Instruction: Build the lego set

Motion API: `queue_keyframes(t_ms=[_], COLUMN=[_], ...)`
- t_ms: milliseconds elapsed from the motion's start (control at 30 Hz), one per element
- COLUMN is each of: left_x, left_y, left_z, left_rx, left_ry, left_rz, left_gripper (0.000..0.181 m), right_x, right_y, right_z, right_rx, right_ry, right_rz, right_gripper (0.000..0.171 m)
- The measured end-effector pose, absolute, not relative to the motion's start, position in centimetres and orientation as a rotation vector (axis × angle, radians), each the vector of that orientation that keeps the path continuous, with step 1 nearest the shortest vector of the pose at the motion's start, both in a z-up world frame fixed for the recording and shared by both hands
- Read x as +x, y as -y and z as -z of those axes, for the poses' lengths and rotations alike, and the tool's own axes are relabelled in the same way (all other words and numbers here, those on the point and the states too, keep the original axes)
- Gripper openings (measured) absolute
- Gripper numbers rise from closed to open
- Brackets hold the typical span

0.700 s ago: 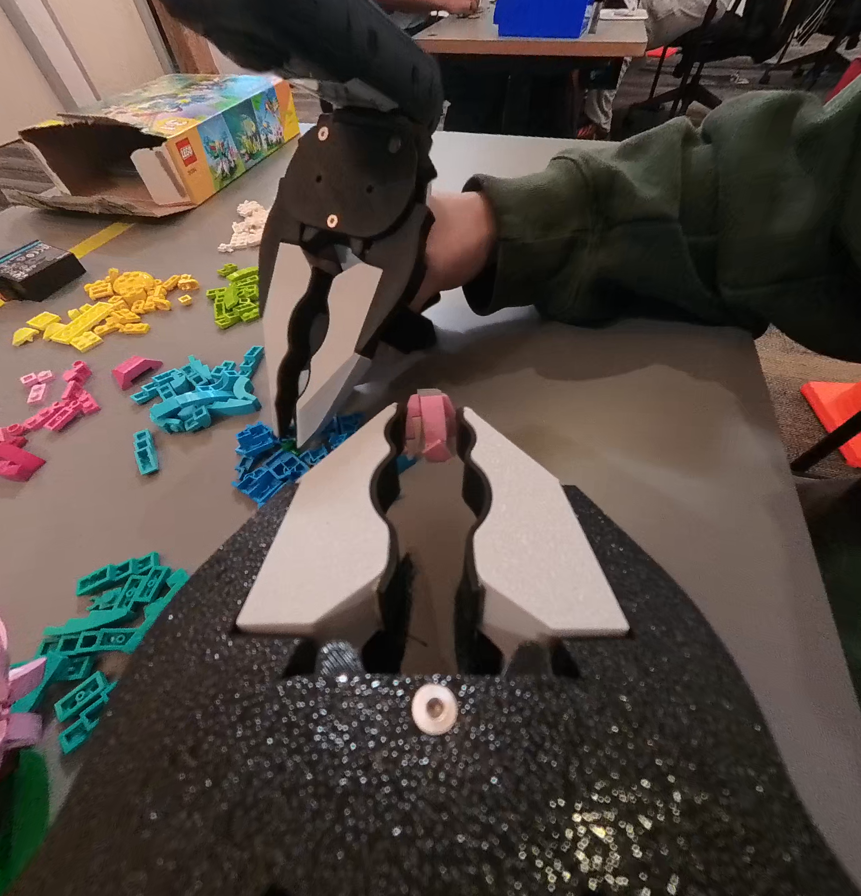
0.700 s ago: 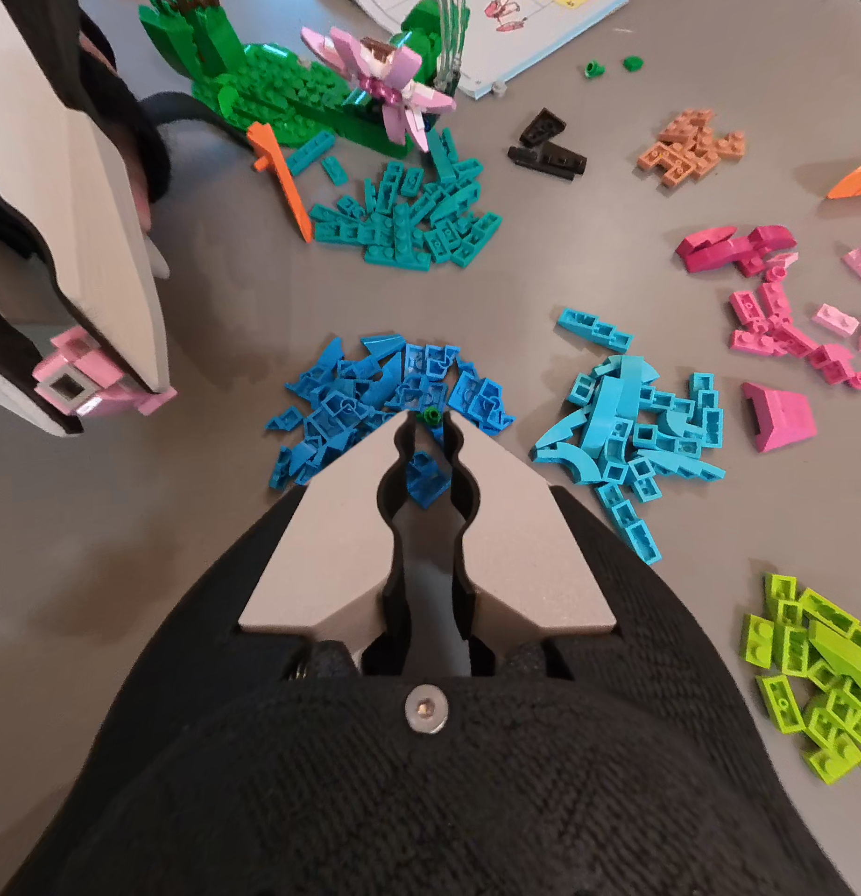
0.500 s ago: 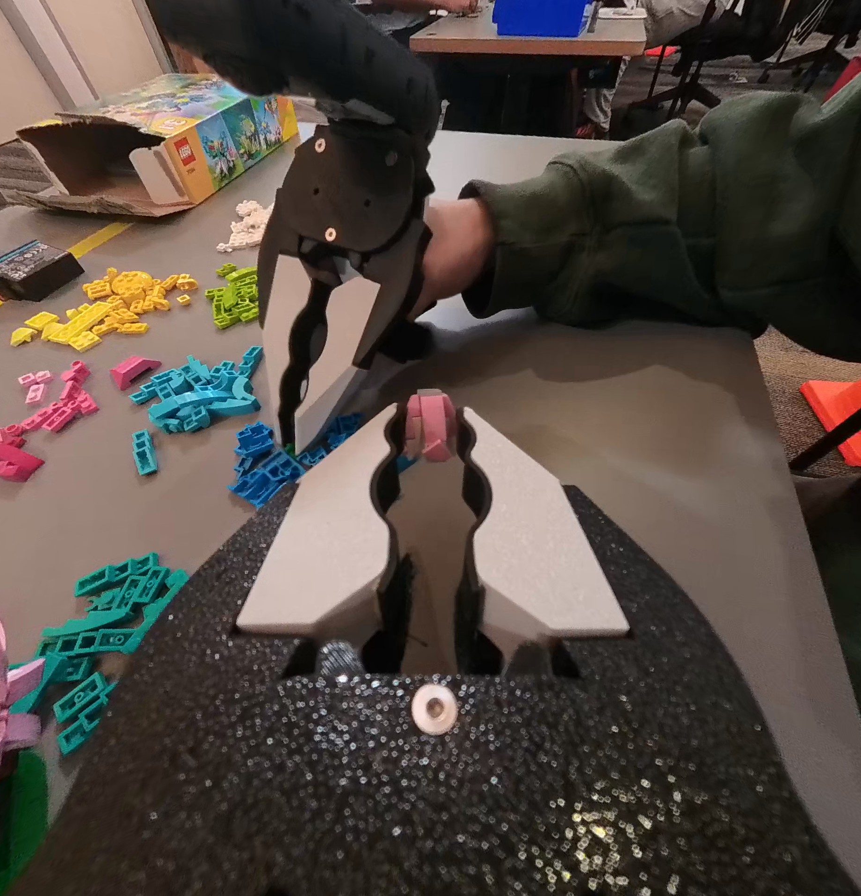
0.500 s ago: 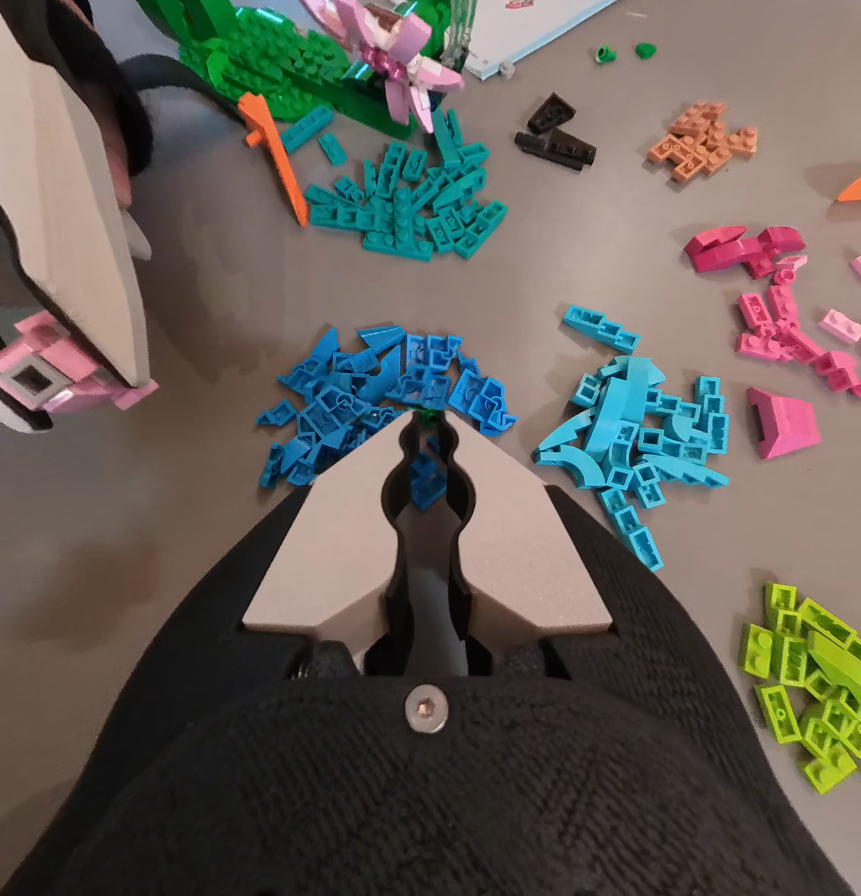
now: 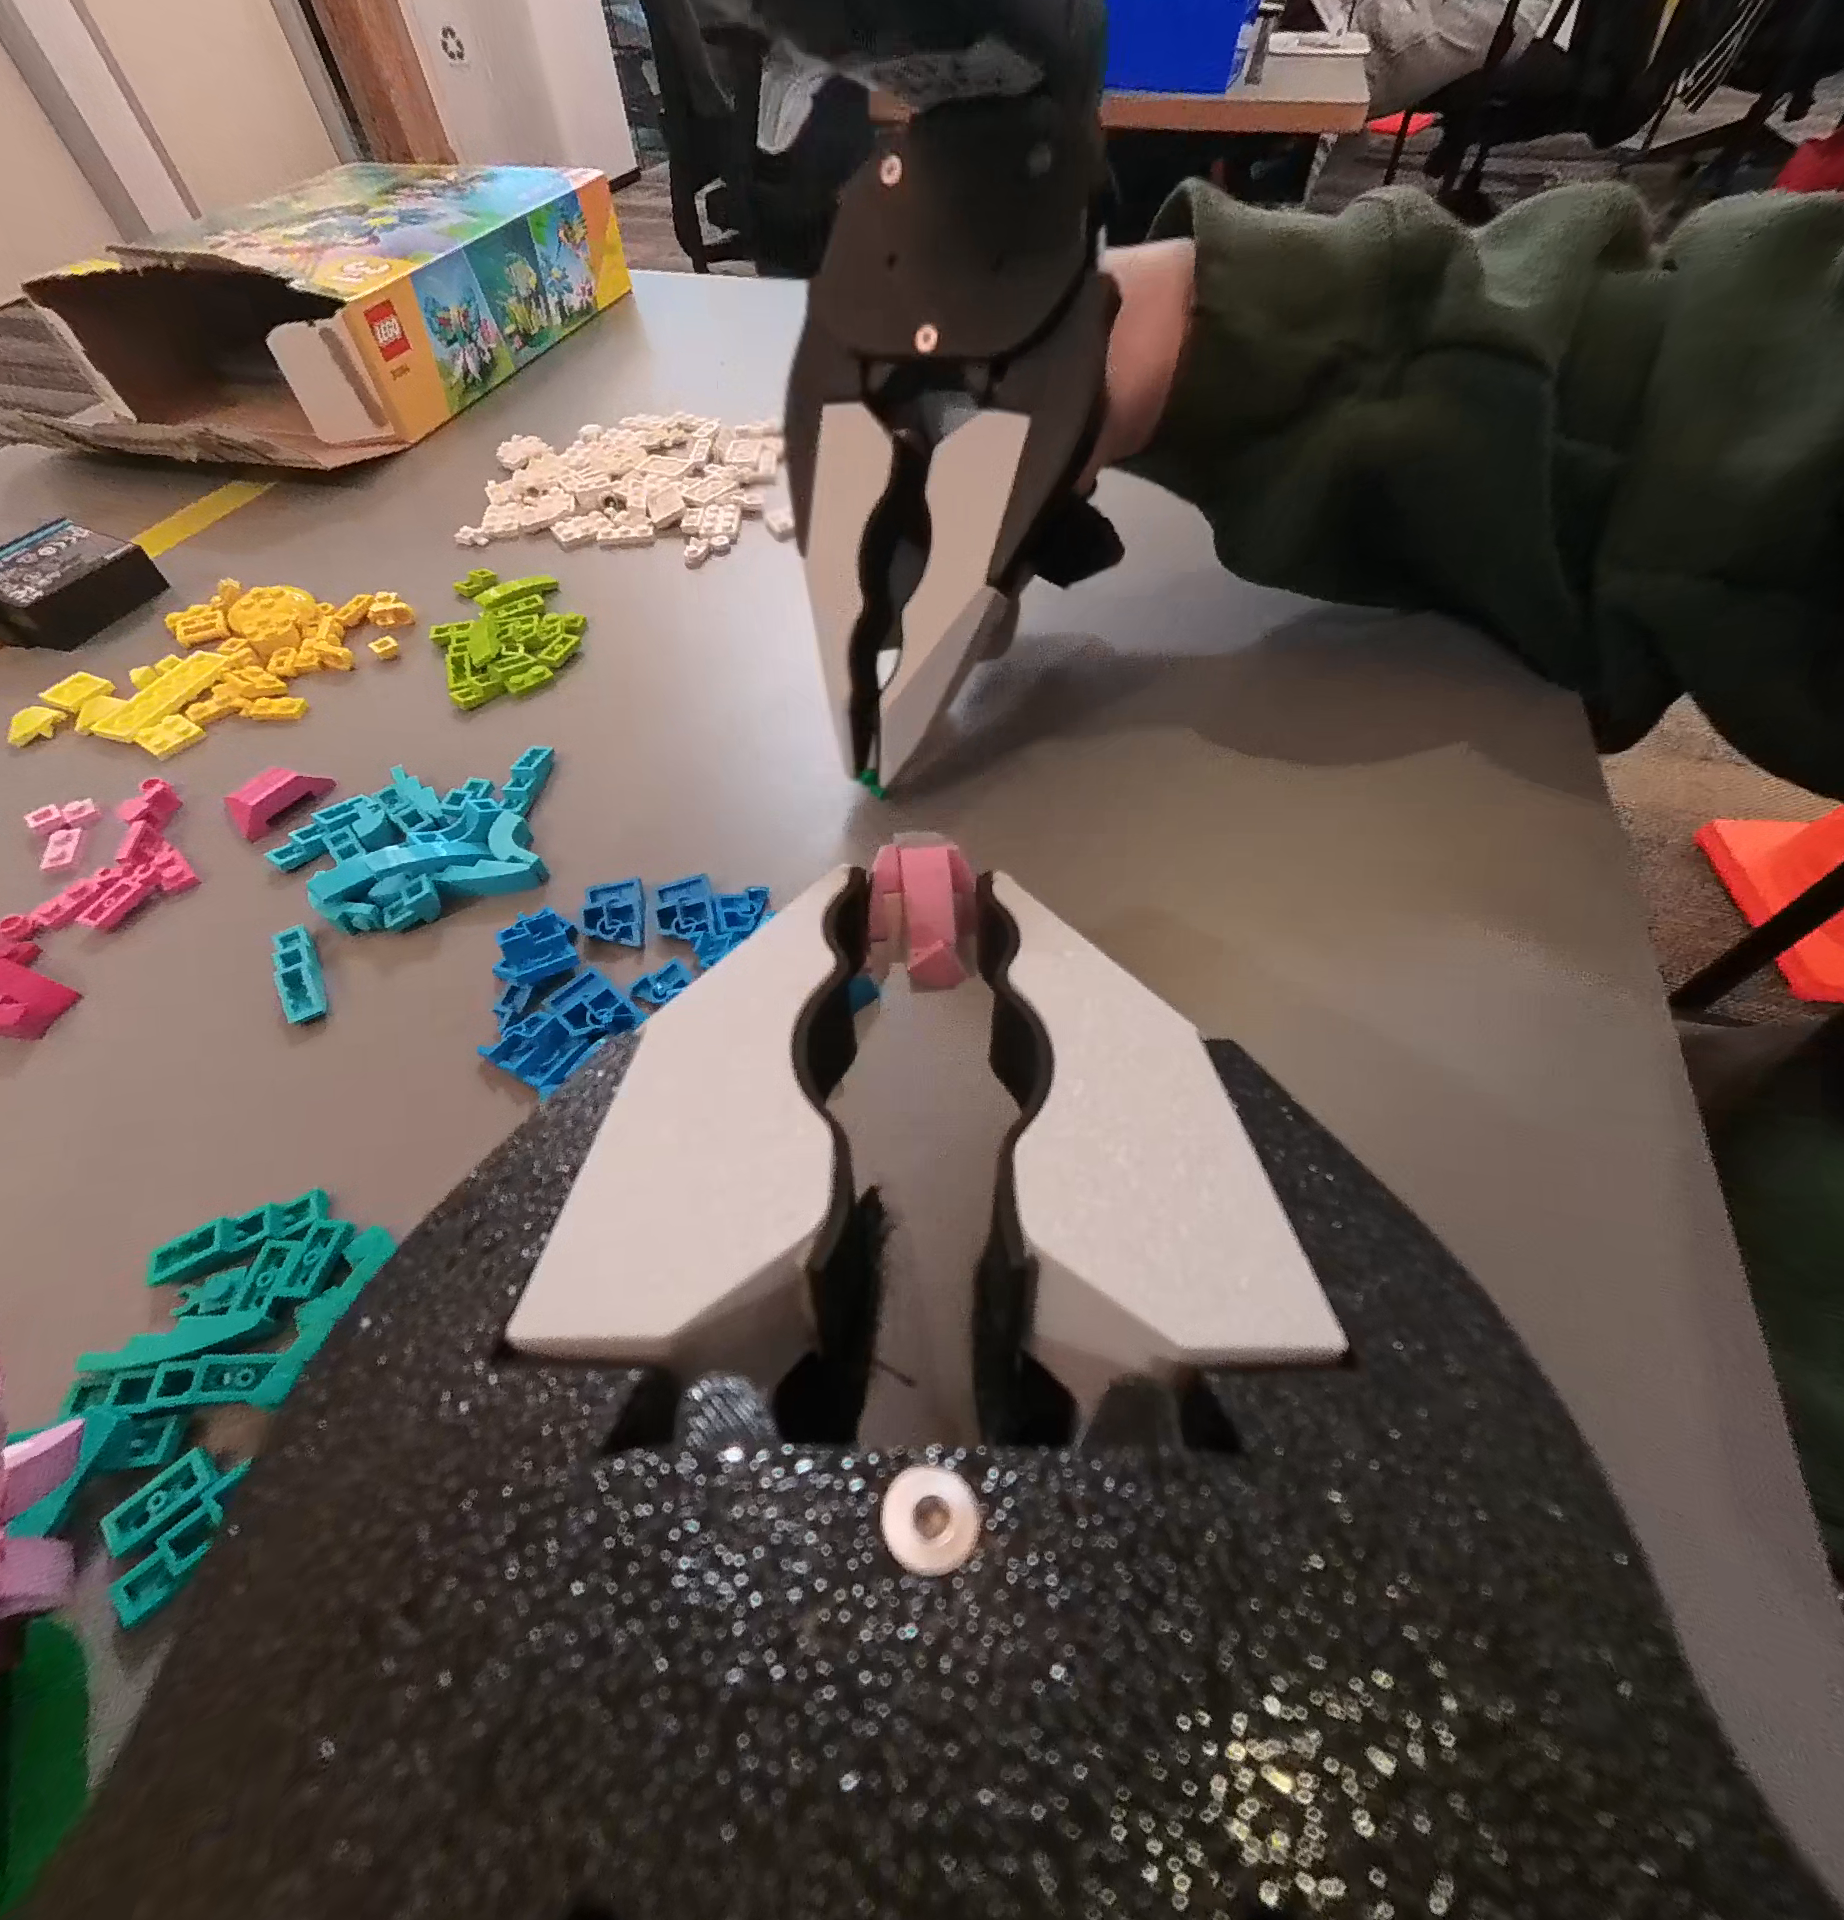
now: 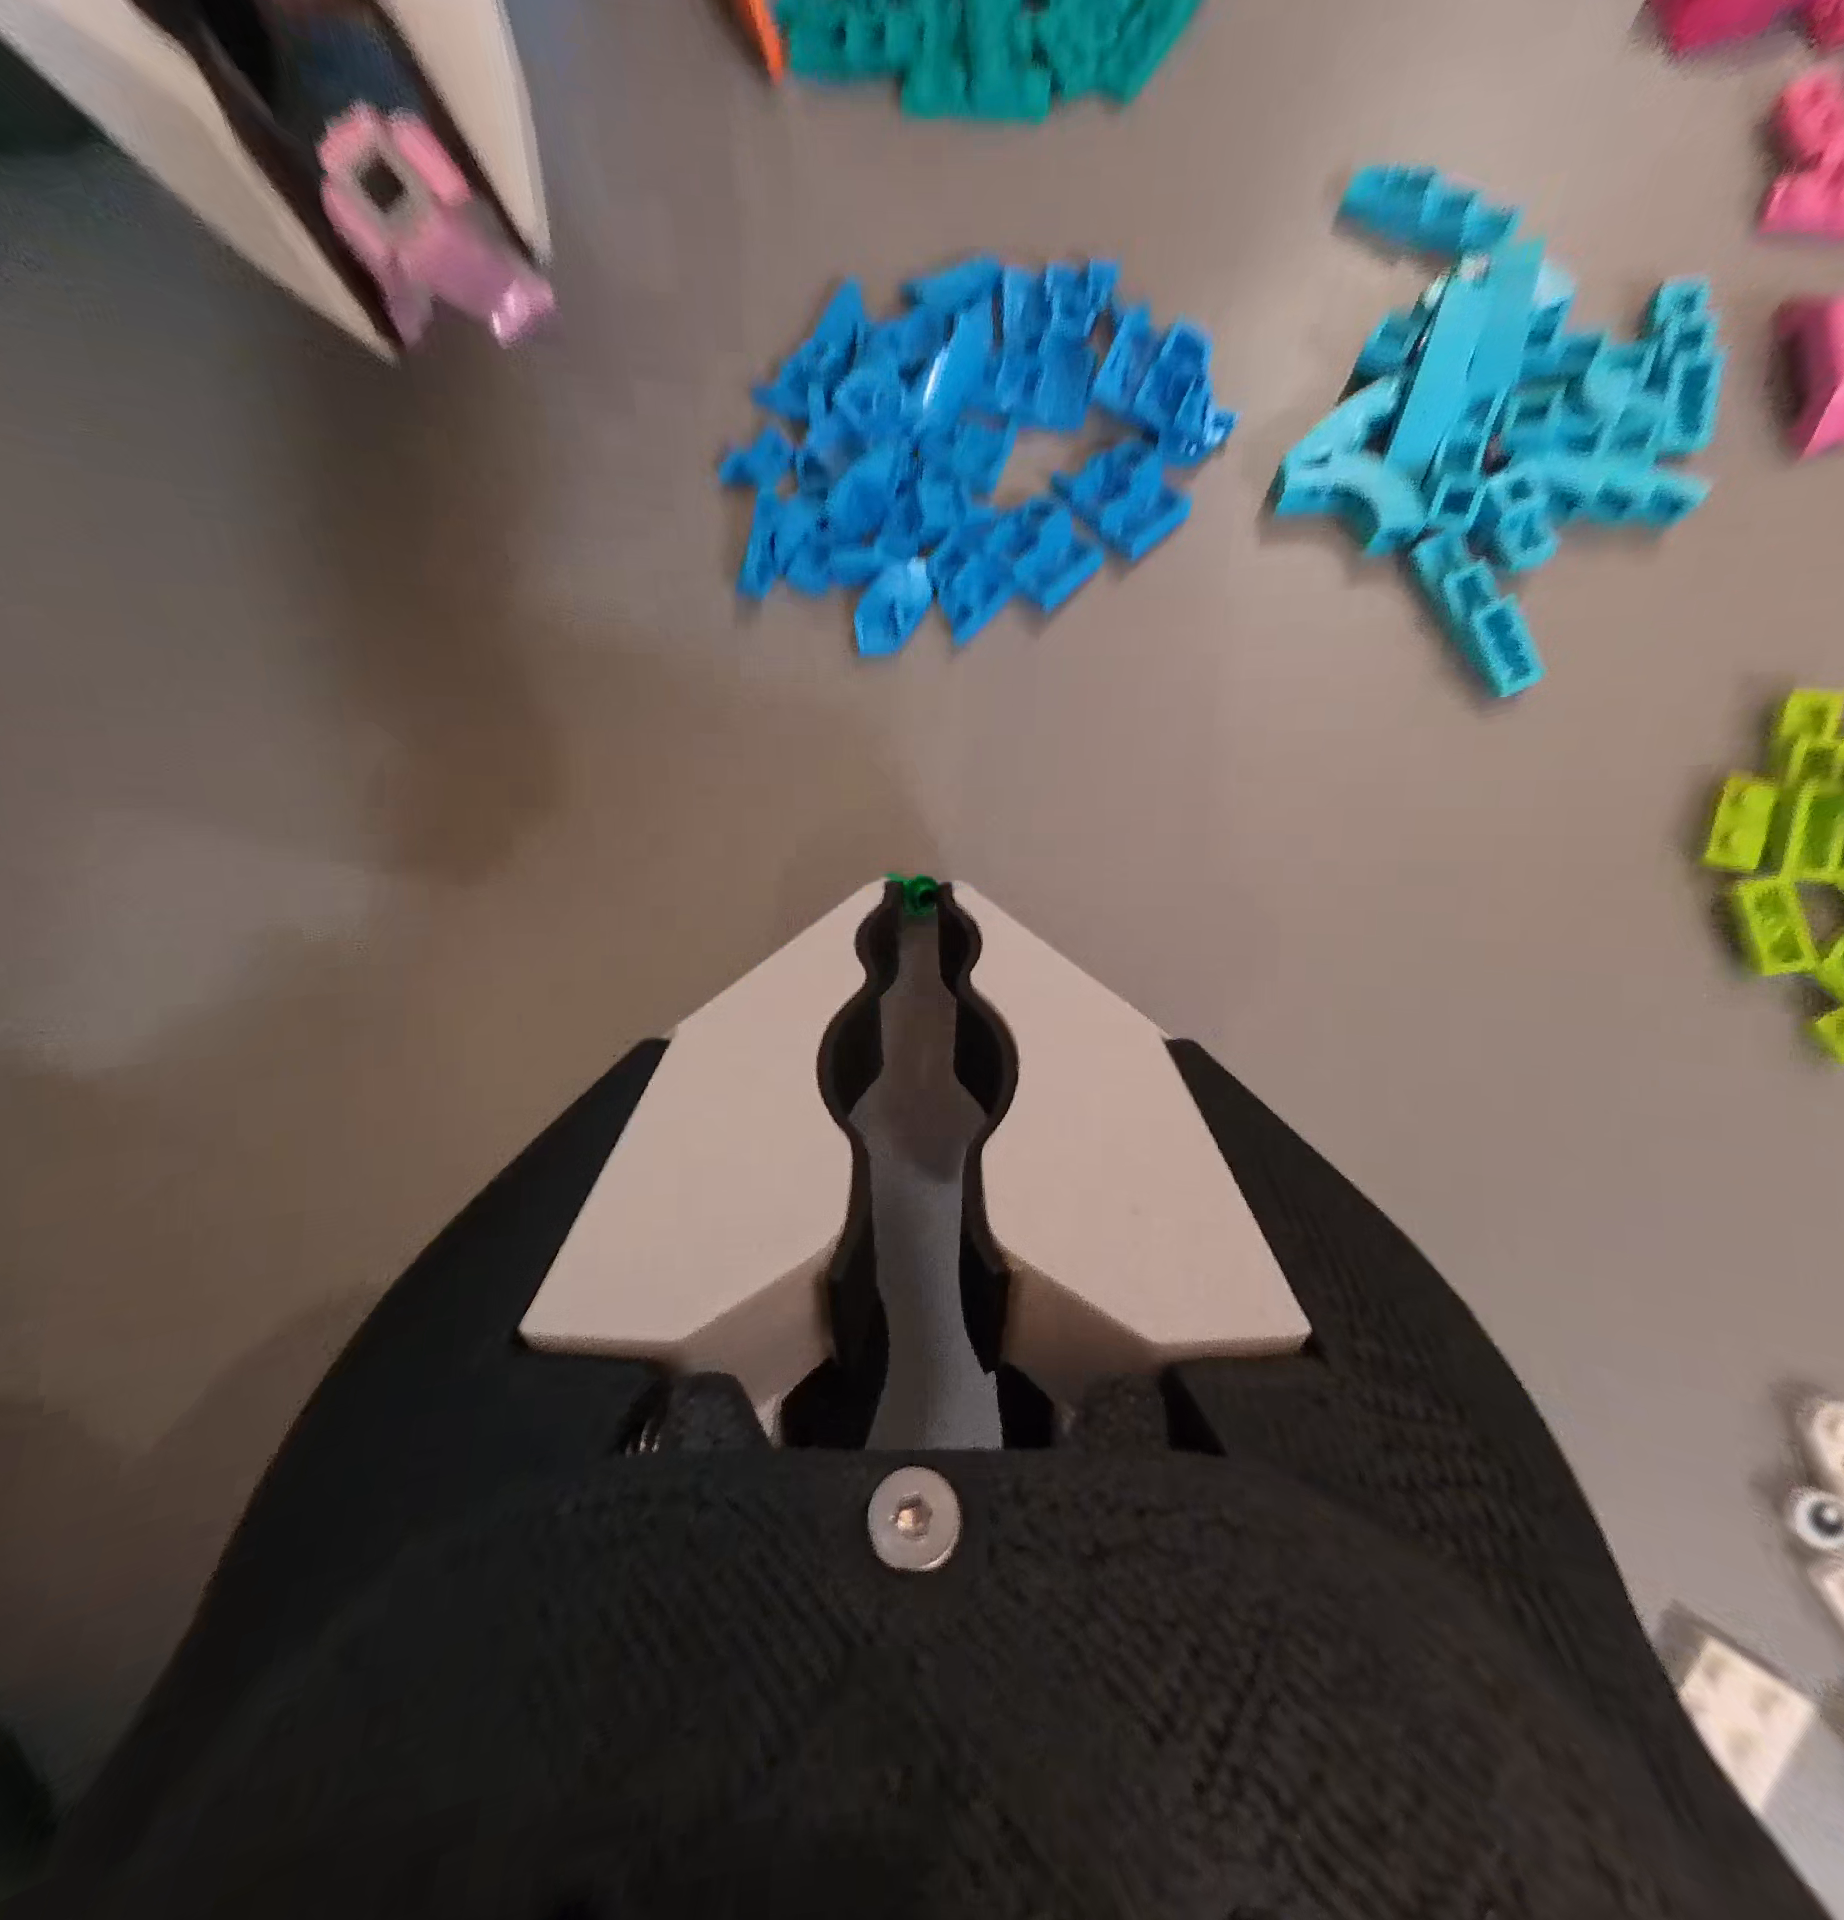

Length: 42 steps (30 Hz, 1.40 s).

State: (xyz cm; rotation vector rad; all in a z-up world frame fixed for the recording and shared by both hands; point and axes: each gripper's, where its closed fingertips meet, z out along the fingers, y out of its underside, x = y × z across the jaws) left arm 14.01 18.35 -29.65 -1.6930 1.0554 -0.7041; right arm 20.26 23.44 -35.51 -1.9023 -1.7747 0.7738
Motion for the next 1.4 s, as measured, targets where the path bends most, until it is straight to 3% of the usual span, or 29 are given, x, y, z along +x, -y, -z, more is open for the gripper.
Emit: queue_keyframes(t_ms=[200, 800, 1133, 1400], left_x=[14.1, 14.3, 14.2, 14.2], left_y=[-18.2, -17.9, -18.0, -18.1], left_z=[29.7, 29.7, 29.8, 30.0], left_rx=[-1.691, -1.690, -1.698, -1.703], left_ry=[-1.064, -1.076, -1.071, -1.073], left_rz=[0.708, 0.723, 0.715, 0.714], left_gripper=[0.019, 0.019, 0.019, 0.019], right_x=[20.8, 21.9, 20.5, 19.9], right_y=[-23.0, -25.6, -22.1, -23.2], right_z=[35.6, 35.3, 35.3, 35.7], right_rx=[-1.822, -1.983, -2.179, -2.166], right_ry=[1.682, 1.324, 0.987, 0.936], right_rz=[-0.692, -0.401, -0.702, -0.436], right_gripper=[0.028, 0.022, 0.012, 0.009])
